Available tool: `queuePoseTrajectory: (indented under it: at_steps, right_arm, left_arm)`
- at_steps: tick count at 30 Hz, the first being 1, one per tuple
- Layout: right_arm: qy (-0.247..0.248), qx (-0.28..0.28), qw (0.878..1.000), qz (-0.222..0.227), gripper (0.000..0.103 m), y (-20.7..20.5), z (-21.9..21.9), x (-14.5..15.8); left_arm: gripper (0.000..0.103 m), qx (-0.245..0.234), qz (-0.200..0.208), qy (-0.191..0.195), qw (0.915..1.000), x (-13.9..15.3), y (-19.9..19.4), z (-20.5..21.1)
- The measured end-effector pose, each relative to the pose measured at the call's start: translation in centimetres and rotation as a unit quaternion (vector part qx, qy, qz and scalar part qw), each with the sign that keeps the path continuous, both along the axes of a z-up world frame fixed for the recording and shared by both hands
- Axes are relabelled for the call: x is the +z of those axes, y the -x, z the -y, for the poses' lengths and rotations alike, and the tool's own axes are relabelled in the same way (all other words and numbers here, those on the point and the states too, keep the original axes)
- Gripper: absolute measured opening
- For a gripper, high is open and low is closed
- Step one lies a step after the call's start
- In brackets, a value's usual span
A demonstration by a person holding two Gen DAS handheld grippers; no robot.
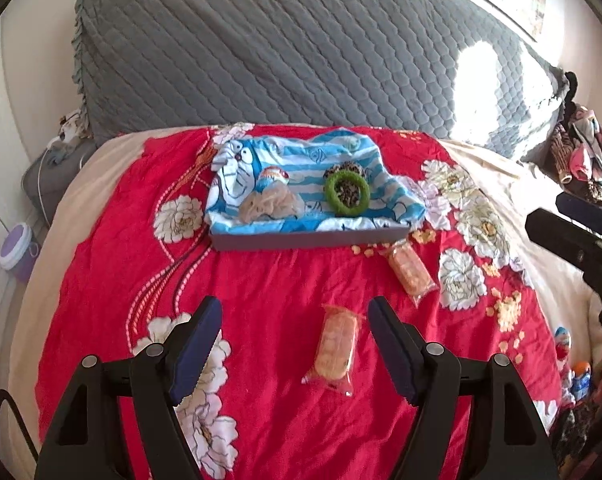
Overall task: Organize objects
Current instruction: 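Withdraw both open tools back toward the wrapped snack packets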
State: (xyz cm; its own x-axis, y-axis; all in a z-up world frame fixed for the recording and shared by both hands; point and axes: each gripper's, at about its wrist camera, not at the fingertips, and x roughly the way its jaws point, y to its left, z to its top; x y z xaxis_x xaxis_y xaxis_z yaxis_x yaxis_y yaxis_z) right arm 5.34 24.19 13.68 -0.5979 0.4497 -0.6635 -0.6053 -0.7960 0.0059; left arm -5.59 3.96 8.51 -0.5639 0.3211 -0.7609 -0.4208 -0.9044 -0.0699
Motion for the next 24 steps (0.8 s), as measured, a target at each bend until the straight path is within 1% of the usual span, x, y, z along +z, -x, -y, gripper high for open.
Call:
queuePoseTrajectory:
  at_steps: [4, 8, 10, 19, 21, 24]
  right_arm:
    - [0.001, 0.003, 1.000, 0.000, 0.083, -0.4, 0.6, -0.2]
    - [-0.004, 0.007, 1.000, 0.011, 0.083, -0.7, 1.3, -0.7]
    - [0.000, 0.009, 1.000, 0.015, 0.083, -0.9, 1.5, -1.0]
    - [0.002, -0.003, 1.000, 0.021, 0.084, -2.1, 1.8, -1.4]
    - [0.003, -0.005, 1.000, 0.021, 0.084, -2.3, 1.9, -1.5]
    - [0.006, -0.009, 1.000, 0.022, 0.084, -2.4, 1.6, -1.6]
  left_arm:
    - [0.077, -0.004, 0.002, 0.005, 1.0000, -0.5, -0.9, 0.0]
    - [0.077, -0.007, 0.004, 0.012, 0.9999, -0.9, -1.7, 0.0]
    - [0.077, -0.007, 0.006, 0.016, 0.9998, -1.1, -1.9, 0.0]
    - [0.077, -0.006, 0.011, 0.016, 0.9998, -2.0, -2.8, 0.4]
    - [0.077, -0.010, 0.010, 0.023, 0.9996, -2.3, -2.9, 0.2]
    - [0.077, -0.017, 0.022, 0.019, 0.9994, -3.0, -3.1, 0.1]
